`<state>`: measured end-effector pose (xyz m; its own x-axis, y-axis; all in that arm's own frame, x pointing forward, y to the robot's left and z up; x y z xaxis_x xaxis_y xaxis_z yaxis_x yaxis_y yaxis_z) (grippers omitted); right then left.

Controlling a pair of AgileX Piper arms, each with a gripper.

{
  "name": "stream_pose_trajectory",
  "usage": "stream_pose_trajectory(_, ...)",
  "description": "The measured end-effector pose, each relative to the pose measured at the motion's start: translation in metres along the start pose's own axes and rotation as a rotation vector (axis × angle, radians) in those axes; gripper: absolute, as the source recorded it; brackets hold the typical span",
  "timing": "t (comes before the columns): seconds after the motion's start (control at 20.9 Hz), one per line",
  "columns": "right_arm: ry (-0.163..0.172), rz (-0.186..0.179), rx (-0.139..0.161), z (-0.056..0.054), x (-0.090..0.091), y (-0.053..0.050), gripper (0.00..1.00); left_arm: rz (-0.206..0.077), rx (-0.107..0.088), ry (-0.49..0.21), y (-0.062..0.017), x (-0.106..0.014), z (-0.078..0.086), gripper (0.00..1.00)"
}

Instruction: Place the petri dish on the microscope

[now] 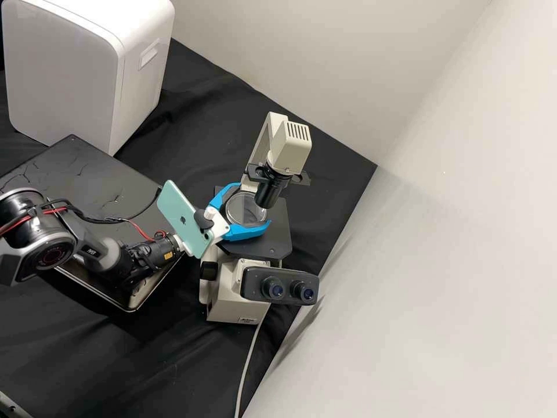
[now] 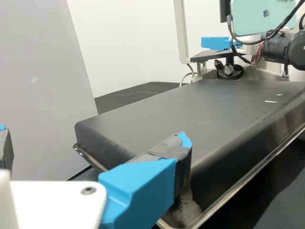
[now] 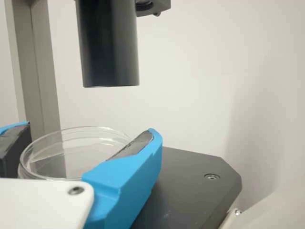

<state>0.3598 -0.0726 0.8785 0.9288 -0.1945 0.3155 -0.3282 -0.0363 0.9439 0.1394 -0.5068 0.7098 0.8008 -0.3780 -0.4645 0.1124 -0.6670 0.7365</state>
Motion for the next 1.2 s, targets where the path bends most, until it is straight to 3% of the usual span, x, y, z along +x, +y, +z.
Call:
stream_pose_trajectory(0.24, 0.007, 0.007, -0.001, 0.0008, 0.0001, -0.0006, 0.00, 0.000, 0.000, 0.000, 0.0000, 0.0000, 0.0000, 1.00)
stream_pose_trajectory(0.43, 0.007, 0.007, -0.024, 0.0020, -0.0002, -0.0016, 0.00, 0.001, 0.001, 0.007, 0.0002, 0.0001, -0.0016, 1.00)
stream_pose_trajectory(0.57, 0.011, 0.011, -0.044, 0.0026, -0.0006, -0.0020, 0.00, 0.002, -0.010, 0.016, 0.0004, 0.0003, -0.0034, 1.00)
stream_pose_trajectory(0.62, 0.011, 0.011, -0.044, 0.0026, -0.0006, -0.0020, 1.00, 0.002, -0.014, 0.016, 0.0004, 0.0003, -0.0034, 1.00)
stream_pose_trajectory(0.81, 0.011, 0.011, -0.046, 0.0026, -0.0006, -0.0020, 1.00, 0.003, -0.014, 0.021, 0.0005, 0.0003, -0.0043, 1.00)
stream_pose_trajectory(1.01, 0.009, 0.010, -0.054, 0.0028, -0.0006, -0.0021, 1.00, 0.002, -0.030, 0.021, 0.0004, 0.0004, -0.0043, 1.00)
stream_pose_trajectory(1.2, 0.004, 0.005, -0.055, 0.0042, -0.0026, -0.0032, 1.00, -0.016, -0.029, 0.026, -0.0029, 0.0015, -0.0051, 1.00)
